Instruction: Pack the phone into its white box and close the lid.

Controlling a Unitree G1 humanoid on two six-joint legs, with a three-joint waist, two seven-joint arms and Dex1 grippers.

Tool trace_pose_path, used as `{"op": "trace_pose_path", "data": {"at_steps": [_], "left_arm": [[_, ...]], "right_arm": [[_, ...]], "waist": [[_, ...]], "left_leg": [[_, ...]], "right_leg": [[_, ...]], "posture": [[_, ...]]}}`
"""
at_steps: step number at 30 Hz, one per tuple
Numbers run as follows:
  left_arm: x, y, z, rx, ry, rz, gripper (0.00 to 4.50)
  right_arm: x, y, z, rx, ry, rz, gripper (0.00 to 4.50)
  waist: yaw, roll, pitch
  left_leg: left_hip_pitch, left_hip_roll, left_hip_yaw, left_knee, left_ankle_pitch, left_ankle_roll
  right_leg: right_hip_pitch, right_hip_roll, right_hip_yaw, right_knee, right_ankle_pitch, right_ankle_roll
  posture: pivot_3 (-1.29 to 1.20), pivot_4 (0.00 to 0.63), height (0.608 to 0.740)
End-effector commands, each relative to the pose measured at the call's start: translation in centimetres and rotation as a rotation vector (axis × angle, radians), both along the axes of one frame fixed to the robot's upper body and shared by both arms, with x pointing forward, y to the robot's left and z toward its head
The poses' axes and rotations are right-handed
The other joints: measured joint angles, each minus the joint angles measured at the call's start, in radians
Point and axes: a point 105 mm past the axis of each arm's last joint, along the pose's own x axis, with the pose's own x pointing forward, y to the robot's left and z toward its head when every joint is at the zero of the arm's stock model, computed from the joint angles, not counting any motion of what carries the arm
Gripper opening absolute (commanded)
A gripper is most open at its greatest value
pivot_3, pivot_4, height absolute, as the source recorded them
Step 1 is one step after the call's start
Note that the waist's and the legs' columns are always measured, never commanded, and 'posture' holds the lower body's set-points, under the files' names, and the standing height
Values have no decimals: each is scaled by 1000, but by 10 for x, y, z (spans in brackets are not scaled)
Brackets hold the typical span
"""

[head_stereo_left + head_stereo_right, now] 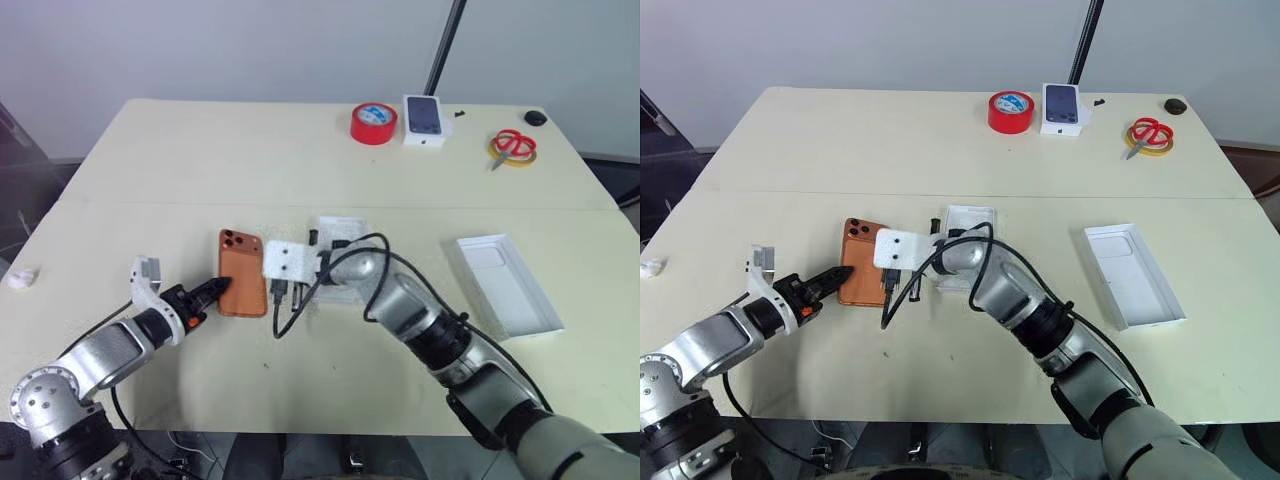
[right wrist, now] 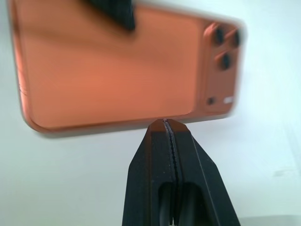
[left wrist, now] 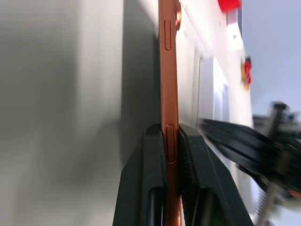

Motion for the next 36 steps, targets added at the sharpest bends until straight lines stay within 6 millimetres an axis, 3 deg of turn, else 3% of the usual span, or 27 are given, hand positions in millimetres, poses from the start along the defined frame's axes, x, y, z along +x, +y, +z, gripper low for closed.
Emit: {"op": "trace_pose_path", "data": {"at_steps": [1, 6, 9, 13, 20, 27, 28, 35, 36], "left_arm": [[11, -11, 46, -81, -136, -3, 32], [26, -61, 70, -95, -190, -139, 32], [37, -97, 63, -79, -166, -230, 32], [49, -127, 50, -60, -134, -289, 32], [54, -154, 34, -47, -106, -369, 32], [56, -167, 25, -27, -79, -420, 32], [56, -168, 25, -32, -82, -427, 934], [47, -162, 26, -12, -91, -453, 4193], [46, -158, 26, -10, -92, -447, 4375]], "right_arm": [[-8, -18, 43, 115, -47, 33, 0], [-7, -70, 56, 165, -28, -10, 0], [-1, -108, 52, 205, 33, -107, 0], [5, -151, 35, 181, 82, -248, 0], [0, -205, 18, 179, 132, -424, 0], [-2, -220, 11, 174, 128, -483, 0], [-1, -220, 12, 177, 126, -486, 0], [4, -219, 10, 162, 108, -492, 0], [4, -219, 10, 161, 108, -490, 0]], "waist": [[6, 0, 0], [7, -1, 1], [6, -1, 1], [2, 0, 1], [5, 0, 1], [5, 0, 1], [5, 0, 1], [6, 0, 1], [5, 1, 1]], "left_leg": [[-1, 0, 0, 0, 0, 0], [-2, -5, -1, 0, 0, 0], [-2, -8, 0, 0, -1, 2], [-1, -9, 1, 0, -1, 3], [-1, -3, -1, 0, -1, 3], [-1, -3, 0, 1, -1, 3], [-1, -3, 0, 1, -1, 3], [-1, -3, 0, 1, 0, 2], [-1, -3, 0, 1, 0, 2]], "right_leg": [[0, 0, 0, 0, 0, 0], [3, -6, -3, -5, 0, 0], [5, -7, -3, -9, 0, 0], [6, -5, -2, -10, 0, 1], [5, 7, 0, -9, 0, 1], [5, 8, 1, -9, 0, 1], [5, 8, 1, -9, 1, 1], [5, 8, 1, -9, 1, 1], [5, 8, 1, -9, 1, 1]], "posture": [[0, 150, 732], [0, 150, 732], [0, 150, 732], [0, 150, 732], [0, 150, 732], [0, 150, 732], [0, 150, 732], [0, 150, 732], [0, 150, 732]]}}
